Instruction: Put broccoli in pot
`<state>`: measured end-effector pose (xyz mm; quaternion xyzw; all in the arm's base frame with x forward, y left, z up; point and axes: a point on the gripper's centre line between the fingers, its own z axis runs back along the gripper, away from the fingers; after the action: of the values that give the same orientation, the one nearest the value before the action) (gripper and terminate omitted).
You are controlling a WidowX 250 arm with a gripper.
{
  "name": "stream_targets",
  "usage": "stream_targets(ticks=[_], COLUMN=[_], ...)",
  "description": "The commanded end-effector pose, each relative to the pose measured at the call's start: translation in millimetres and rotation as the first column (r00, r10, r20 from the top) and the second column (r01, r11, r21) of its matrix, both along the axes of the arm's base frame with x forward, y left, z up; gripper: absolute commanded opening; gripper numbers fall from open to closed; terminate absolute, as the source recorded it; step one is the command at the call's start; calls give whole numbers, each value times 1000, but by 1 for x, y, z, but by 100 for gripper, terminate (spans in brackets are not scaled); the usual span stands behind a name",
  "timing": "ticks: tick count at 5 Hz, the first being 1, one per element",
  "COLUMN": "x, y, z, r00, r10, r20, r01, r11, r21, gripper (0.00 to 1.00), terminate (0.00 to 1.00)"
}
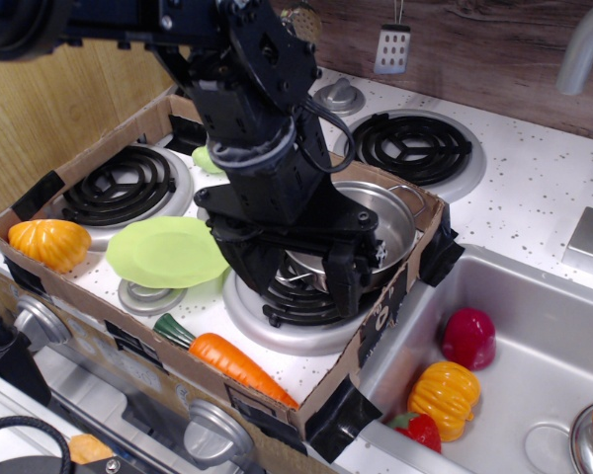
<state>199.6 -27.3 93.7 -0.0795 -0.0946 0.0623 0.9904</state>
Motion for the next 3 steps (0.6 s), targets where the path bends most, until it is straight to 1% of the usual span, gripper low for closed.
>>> stream_targets(ticks=[1, 2, 3], x=[0, 12, 33], y=[0, 39, 85], z=[0, 14, 36], r00=[1000, 1000, 998], r10=[0, -15, -67], r20=[0, -19, -18], r01=[0, 17, 68], r11=[1000, 998, 989], r21=[0, 60, 131], gripper=[100, 100, 100], terminate=[0, 0, 0])
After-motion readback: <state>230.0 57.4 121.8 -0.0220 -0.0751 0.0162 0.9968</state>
